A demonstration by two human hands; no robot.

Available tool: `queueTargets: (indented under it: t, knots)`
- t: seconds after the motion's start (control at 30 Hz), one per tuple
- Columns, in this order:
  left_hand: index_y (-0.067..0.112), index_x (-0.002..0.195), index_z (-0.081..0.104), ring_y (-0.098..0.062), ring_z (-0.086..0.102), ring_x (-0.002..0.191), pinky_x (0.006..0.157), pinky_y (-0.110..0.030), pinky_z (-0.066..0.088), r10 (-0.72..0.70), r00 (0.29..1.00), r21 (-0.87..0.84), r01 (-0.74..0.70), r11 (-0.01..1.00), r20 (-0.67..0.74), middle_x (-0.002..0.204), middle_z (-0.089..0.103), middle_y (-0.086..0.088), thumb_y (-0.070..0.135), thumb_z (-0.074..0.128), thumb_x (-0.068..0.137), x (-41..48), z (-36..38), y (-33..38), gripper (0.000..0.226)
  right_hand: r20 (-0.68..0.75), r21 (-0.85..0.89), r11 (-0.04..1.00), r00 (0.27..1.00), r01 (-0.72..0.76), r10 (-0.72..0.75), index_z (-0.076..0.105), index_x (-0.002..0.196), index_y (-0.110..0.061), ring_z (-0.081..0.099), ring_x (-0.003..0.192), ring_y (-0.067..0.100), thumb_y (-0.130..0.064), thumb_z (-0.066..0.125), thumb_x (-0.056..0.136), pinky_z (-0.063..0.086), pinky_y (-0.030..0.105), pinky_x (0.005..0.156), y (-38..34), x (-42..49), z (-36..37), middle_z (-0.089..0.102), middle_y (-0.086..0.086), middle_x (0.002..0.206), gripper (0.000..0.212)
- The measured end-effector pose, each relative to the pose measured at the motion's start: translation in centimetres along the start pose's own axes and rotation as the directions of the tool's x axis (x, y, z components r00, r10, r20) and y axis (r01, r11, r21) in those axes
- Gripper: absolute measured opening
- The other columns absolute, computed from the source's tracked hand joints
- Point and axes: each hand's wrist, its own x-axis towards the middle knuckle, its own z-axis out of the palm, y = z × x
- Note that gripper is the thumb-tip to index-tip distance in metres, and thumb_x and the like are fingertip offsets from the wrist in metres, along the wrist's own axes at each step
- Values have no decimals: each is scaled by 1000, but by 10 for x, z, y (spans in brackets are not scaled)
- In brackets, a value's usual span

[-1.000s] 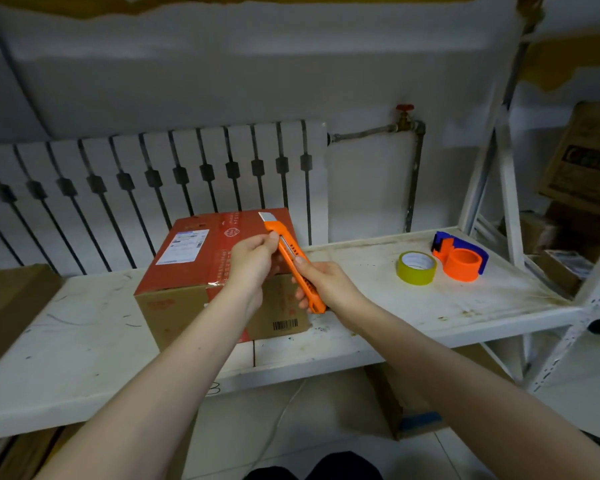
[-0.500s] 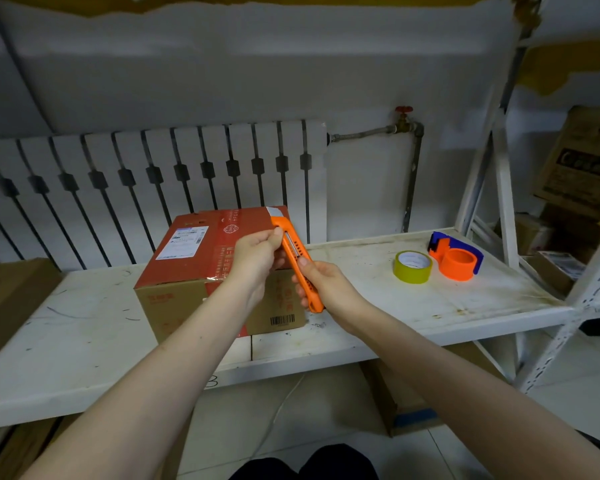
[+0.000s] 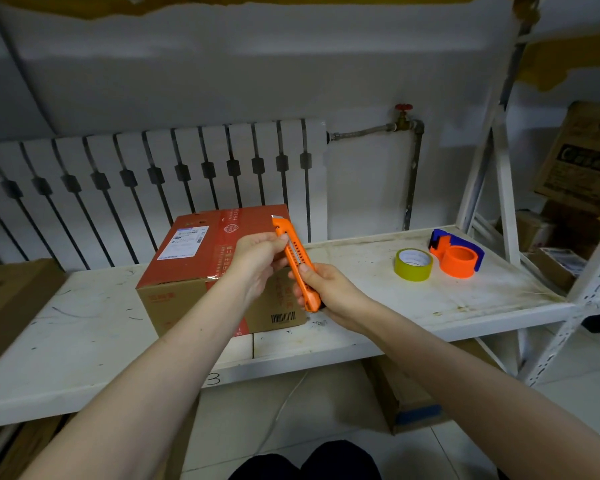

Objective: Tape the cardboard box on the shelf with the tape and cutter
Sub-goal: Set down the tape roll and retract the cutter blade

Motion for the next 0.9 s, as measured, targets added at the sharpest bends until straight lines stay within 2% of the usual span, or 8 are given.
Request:
queueTargets:
  t: [0.17,0.3,0.37,0.57,0.63,0.77,0.9]
  knots:
    - [5,83,63,-18,62,72,64,-25,50,5,1000,-32,-5,999,-1,77,64,-8,5,56,89,2,0,1,9,21,-3,999,999,-39,39,53,109,-9,68,69,12,-40,37,98,56,27,70,-2,-1,-3,67,6,82,36]
    - [3,91,64,-17,63,72,64,-24,50,16,1000,-43,-17,999,-24,78,65,-8,6,58,88,4,2,-2,8,-56,-73,997,998,-12,8,57,99,-7,67,61,9,-36,44,97,56,22,61,0,-2,-2,66,6,78,32]
    - [6,84,64,-15,62,71,63,-23,50,29,999,-52,-30,998,-23,77,64,-6,6,57,88,3,3,-2,8,-56,-37,999,998,-23,20,57,95,-9,65,59,9,-36,43,97,55,22,60,1,-1,-4,64,5,75,30]
    - [7,81,64,-15,62,73,64,-23,51,33,999,-67,-35,997,-19,77,63,-6,4,56,89,4,5,0,11,1,30,999,1000,-31,31,55,95,-10,60,56,9,-29,43,98,52,21,58,0,4,-9,59,3,72,23]
    - [4,89,64,-15,62,74,63,-22,50,20,1000,-72,-22,997,-19,79,63,-6,5,56,89,5,4,-1,8,23,35,999,999,-36,35,55,94,-10,59,56,9,-27,43,98,51,20,58,0,5,-9,58,3,73,21]
    - [-1,106,61,-15,63,75,58,-20,52,1,1000,-75,-2,997,-15,82,64,-7,5,56,89,7,3,-4,18,51,36,998,998,-48,46,55,94,-11,59,59,10,-26,43,98,50,22,61,2,5,-13,58,3,73,19]
    - [1,96,64,-15,63,75,60,-21,51,-5,1000,-63,4,998,-4,81,64,-7,5,57,89,8,4,-4,10,81,66,996,995,-64,58,54,95,-10,58,62,10,-23,42,99,51,23,65,3,4,-15,57,3,74,18]
